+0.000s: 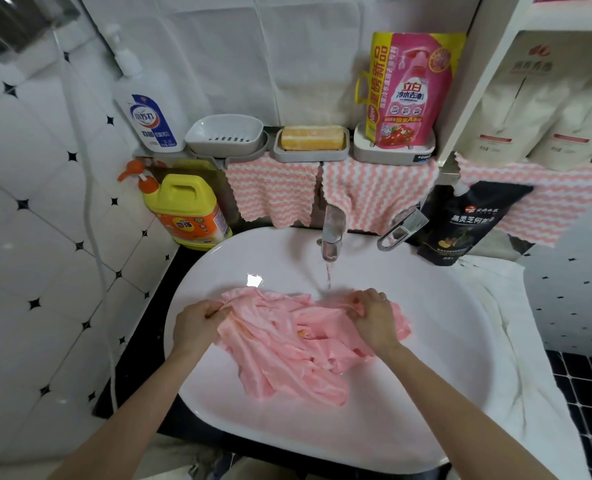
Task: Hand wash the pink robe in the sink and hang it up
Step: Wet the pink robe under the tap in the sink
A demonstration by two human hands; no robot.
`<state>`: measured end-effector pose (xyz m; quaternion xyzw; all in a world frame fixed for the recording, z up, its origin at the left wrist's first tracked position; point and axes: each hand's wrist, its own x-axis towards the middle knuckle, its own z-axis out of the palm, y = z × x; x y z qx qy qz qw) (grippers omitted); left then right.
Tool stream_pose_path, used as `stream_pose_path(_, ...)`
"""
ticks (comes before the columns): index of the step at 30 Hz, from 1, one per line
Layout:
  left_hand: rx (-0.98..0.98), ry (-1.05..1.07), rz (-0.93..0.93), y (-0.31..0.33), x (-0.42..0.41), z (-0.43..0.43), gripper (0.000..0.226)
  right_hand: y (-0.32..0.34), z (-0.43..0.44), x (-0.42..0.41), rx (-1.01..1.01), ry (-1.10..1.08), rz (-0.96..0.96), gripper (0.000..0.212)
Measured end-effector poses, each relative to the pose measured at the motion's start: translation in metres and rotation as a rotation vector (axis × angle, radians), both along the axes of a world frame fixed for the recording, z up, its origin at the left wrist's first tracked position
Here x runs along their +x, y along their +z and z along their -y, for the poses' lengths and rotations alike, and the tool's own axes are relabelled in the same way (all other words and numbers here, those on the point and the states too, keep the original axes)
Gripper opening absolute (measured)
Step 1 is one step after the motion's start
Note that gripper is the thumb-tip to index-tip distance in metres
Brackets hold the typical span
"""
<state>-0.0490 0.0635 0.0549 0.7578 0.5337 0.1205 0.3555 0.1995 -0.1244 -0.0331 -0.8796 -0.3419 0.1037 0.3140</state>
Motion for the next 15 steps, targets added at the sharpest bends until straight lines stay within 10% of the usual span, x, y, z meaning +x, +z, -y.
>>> stream_pose_path(3, -0.007, 0.016, -0.015, -0.001, 0.002, 0.0, 0.022, 0.016, 0.005, -0.027, 0.203, 0.176, 0.038, 0.016)
stream_pose_path(8, 0.01, 0.008, -0.045, 0.001, 0.007, -0.003, 0.025, -0.002, 0.013, -0.06, -0.403, 0.6, 0.047, 0.039)
stream_pose_path(15, 0.011, 0.016, -0.034, -0.001, 0.0, -0.007, 0.03, 0.021, 0.015, -0.014, 0.142, 0.085, -0.964, 0.017)
